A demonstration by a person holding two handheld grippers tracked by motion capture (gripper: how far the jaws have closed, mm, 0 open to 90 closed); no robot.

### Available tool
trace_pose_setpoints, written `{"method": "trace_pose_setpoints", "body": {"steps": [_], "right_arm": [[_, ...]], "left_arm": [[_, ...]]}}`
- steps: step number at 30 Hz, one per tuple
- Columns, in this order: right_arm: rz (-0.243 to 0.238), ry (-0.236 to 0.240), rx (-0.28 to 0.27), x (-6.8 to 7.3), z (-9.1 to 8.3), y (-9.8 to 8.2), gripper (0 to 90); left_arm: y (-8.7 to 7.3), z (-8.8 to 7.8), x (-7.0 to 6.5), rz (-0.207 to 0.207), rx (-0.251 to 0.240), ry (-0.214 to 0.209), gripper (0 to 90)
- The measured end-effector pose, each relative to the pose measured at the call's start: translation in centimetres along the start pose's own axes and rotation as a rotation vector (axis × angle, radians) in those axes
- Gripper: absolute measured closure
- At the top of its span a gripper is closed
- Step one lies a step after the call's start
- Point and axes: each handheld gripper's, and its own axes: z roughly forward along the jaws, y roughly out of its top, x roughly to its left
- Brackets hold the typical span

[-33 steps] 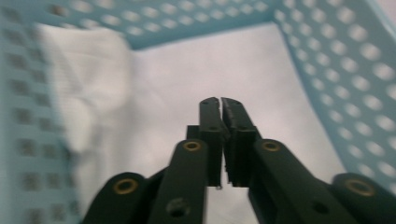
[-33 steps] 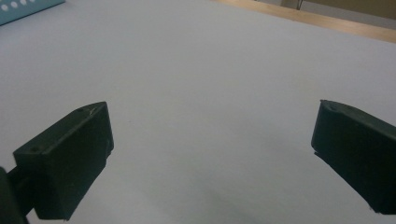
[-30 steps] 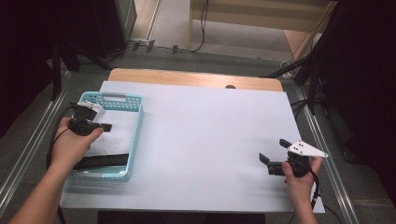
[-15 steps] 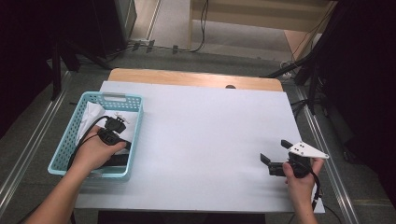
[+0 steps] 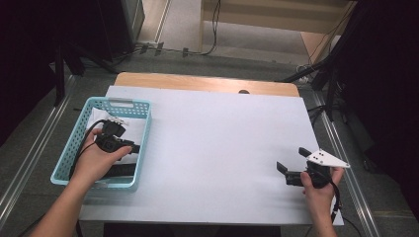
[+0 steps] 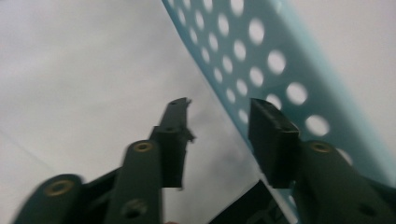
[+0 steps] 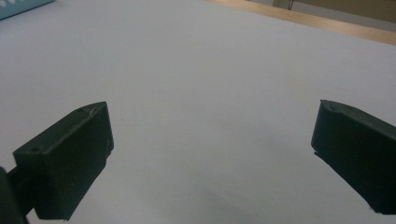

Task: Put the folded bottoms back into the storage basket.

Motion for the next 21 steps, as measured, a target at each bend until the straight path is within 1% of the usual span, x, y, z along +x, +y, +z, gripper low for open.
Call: {"method": "trace_pose_setpoints", "body": {"steps": [1,2,4,5,6,7,8,10,12,13,14,15,16,17,20,21], "right_arm": [[0.000,0.000,0.000,0.0,0.0,0.0,0.0],[0.003,-0.002,0.001,-0.1,-0.1,0.0,0.0],[0.003,-0.005,-0.003,-0.1,-0.1,0.0,0.0],[0.007,-0.006,-0.003,-0.1,-0.2,0.0,0.0],[0.007,-0.006,-0.003,-0.1,-0.2,0.0,0.0],[0.007,-0.007,-0.007,-0.2,-0.3,0.0,0.0],[0.004,-0.007,-0.010,-0.3,-0.4,0.0,0.0],[0.007,-0.007,-0.011,-0.3,-0.5,0.0,0.0],[0.011,-0.011,-0.012,-0.3,-0.6,0.1,0.0],[0.011,-0.011,-0.015,-0.3,-0.6,0.1,0.0],[0.011,-0.011,-0.015,-0.3,-0.6,0.1,0.0],[0.010,-0.010,-0.017,-0.4,-0.7,0.1,0.0],[0.010,-0.010,-0.017,-0.4,-0.7,0.1,0.0],[0.012,-0.011,-0.020,-0.4,-0.8,0.1,0.0],[0.018,-0.012,-0.022,-0.5,-0.9,0.0,0.0],[0.018,-0.012,-0.022,-0.5,-1.0,0.0,0.0]], "left_arm": [[0.0,-0.7,0.0,-0.016,-0.048,0.008,53.4],[0.0,-1.7,0.0,-0.028,-0.124,0.013,43.6],[-0.1,-2.5,-0.1,-0.029,-0.179,0.013,35.8],[-0.1,-2.5,-0.1,-0.029,-0.179,0.013,31.8],[-0.1,-2.9,-0.3,-0.027,-0.213,0.014,31.8],[-0.2,-3.4,-0.6,-0.026,-0.253,0.010,23.6],[-0.2,-3.7,-0.7,-0.020,-0.272,0.004,19.5],[-0.3,-4.0,-1.2,-0.006,-0.308,-0.008,8.4],[-0.4,-4.3,-1.7,0.005,-0.340,-0.017,0.0],[-0.5,-4.5,-2.0,0.013,-0.363,-0.023,0.0],[-0.5,-4.5,-2.0,0.013,-0.363,-0.023,0.0],[-0.7,-4.7,-2.5,0.025,-0.411,-0.039,0.0],[-0.7,-4.7,-2.5,0.025,-0.411,-0.039,0.0],[-0.8,-5.0,-3.2,0.040,-0.453,-0.046,0.0],[-1.1,-5.2,-4.0,0.066,-0.478,-0.036,0.0],[-1.2,-5.2,-4.4,0.075,-0.487,-0.039,0.0]]}}
